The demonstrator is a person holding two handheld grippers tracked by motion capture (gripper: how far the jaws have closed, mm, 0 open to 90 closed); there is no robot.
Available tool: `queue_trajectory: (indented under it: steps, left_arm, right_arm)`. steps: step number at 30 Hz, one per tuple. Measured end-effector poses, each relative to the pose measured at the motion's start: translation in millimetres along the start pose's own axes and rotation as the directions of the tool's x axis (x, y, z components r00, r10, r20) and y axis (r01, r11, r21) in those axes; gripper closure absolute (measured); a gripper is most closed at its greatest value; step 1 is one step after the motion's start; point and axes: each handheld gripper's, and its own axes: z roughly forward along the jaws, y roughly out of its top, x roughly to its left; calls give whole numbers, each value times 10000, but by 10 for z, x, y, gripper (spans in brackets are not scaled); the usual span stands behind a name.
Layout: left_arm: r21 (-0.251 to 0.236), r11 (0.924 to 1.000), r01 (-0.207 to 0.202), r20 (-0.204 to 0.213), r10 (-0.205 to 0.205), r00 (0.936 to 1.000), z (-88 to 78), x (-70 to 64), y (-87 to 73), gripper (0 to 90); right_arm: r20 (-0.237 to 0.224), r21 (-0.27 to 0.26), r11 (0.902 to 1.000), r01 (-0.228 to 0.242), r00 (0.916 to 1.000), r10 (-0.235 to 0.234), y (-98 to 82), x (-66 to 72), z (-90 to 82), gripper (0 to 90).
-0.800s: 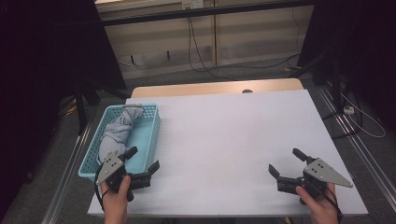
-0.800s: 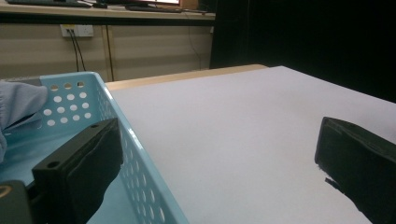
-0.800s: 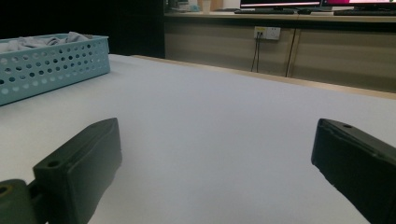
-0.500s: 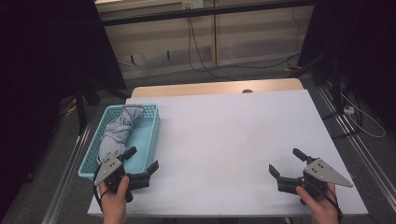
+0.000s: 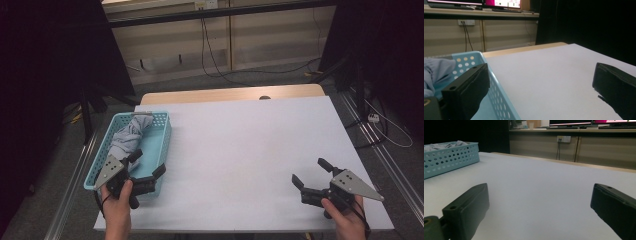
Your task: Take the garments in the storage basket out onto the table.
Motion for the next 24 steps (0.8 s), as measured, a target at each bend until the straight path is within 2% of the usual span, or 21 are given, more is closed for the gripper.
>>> queue_trajectory:
  steps: [4, 6, 13, 18, 21, 24]
  left_arm:
    - [-114, 9999, 72, -75, -73, 9999, -16, 64, 104, 13]
    - [-3, 9998, -214, -126, 214, 9997, -26, 109, 166, 13]
    - [218, 9991, -351, -366, 359, 9987, -28, 268, 310, 14]
    - [195, 9992, -355, -406, 363, 9985, -27, 322, 353, 13]
    - [419, 9979, -487, -471, 507, 9976, -1, 358, 349, 14]
    - [616, 9969, -492, -489, 523, 9974, 28, 405, 335, 16]
  right_arm:
    - [-126, 32, 10000, 42, 9999, -41, -14, 8, 18, 16]
    - [-209, 129, 9997, 205, 9996, -203, -24, 15, 34, 16]
    - [-275, 138, 9999, 58, 9996, -54, -28, 19, 84, 16]
    - [-303, 166, 9997, 173, 9994, -168, -32, 16, 95, 16]
    - [-322, 97, 10000, 0, 9995, 3, -24, 22, 94, 17]
    - [-291, 72, 9999, 73, 9995, -71, -22, 20, 95, 17]
